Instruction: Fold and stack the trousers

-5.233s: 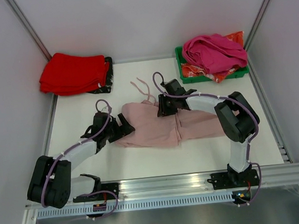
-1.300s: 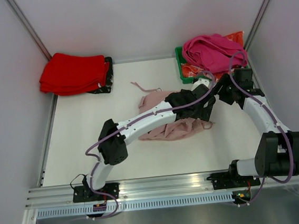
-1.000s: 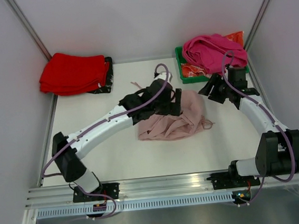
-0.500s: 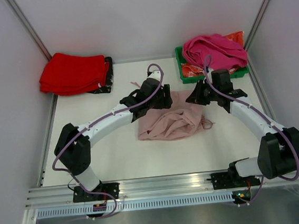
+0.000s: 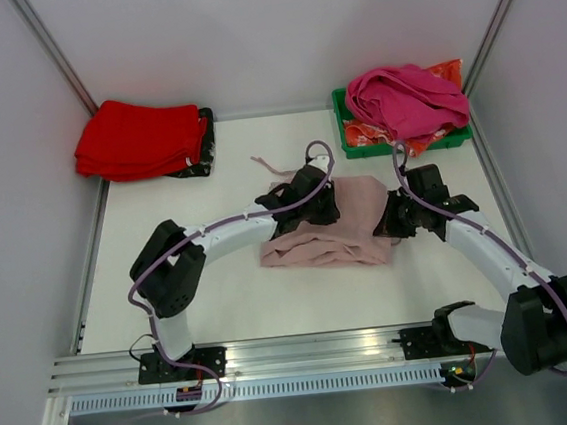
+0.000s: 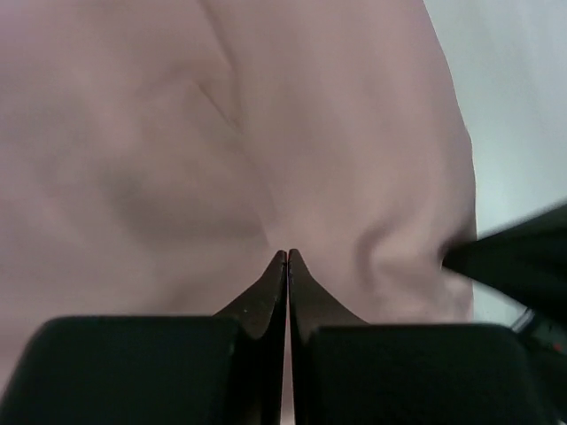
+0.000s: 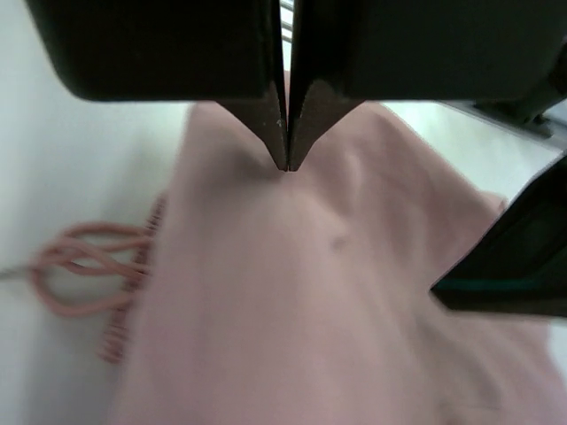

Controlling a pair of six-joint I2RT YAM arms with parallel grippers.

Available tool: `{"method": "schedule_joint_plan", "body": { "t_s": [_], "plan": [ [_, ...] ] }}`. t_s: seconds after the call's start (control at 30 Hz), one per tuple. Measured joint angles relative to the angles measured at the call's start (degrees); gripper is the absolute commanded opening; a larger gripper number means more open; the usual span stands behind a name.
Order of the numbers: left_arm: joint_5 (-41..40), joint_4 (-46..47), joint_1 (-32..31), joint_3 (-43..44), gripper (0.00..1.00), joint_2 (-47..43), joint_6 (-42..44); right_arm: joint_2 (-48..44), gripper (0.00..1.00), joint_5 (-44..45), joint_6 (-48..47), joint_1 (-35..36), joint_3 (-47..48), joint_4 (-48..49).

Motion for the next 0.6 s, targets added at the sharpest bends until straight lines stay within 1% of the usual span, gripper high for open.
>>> {"method": "schedule_joint_plan", "body": {
  "t_s": [0.07,0.13,0.23,0.33,0.43,0.5,0.53,0.6],
  "plan": [
    [0.26,0.28,-2.34,-1.33,0.02,-0.42,0.11,-0.81,0.02,4.81,-0.2,-0.87,1.16,-3.98],
    [0.87,0.42,-4.87,-3.13,0.02,-0.94,0.04,-1.01,0.03,8.04,-0.31,-3.32,2.69,-6.75],
    [1.18,0.39,-8.24,-5.25,0.02,-1.36,-0.02,-1.16,0.04,9.57,-0.26,-7.28,5.01,-8.07],
    [1.33,0.28,-10.45,-6.49,0.02,-1.38,-0.04,-0.92,0.05,8.31,-0.22,-7.93,6.82,-7.37],
    [1.46,-0.11,-11.3,-6.73,0.02,-1.33,-0.07,0.28,0.06,5.68,-0.07,-7.82,7.74,-5.75],
    [1.46,-0.2,-11.32,-6.73,0.02,-1.25,-0.07,1.31,0.09,4.5,0.0,-7.85,7.8,-5.01],
    [1.44,-0.44,-11.28,-6.73,0.02,-1.22,-0.07,1.64,0.13,3.91,0.0,-7.85,7.8,-4.68],
    [1.31,-0.63,-11.26,-6.73,0.03,-1.22,-0.07,1.84,0.15,2.45,0.28,-7.82,7.78,-3.82]
  ]
}}
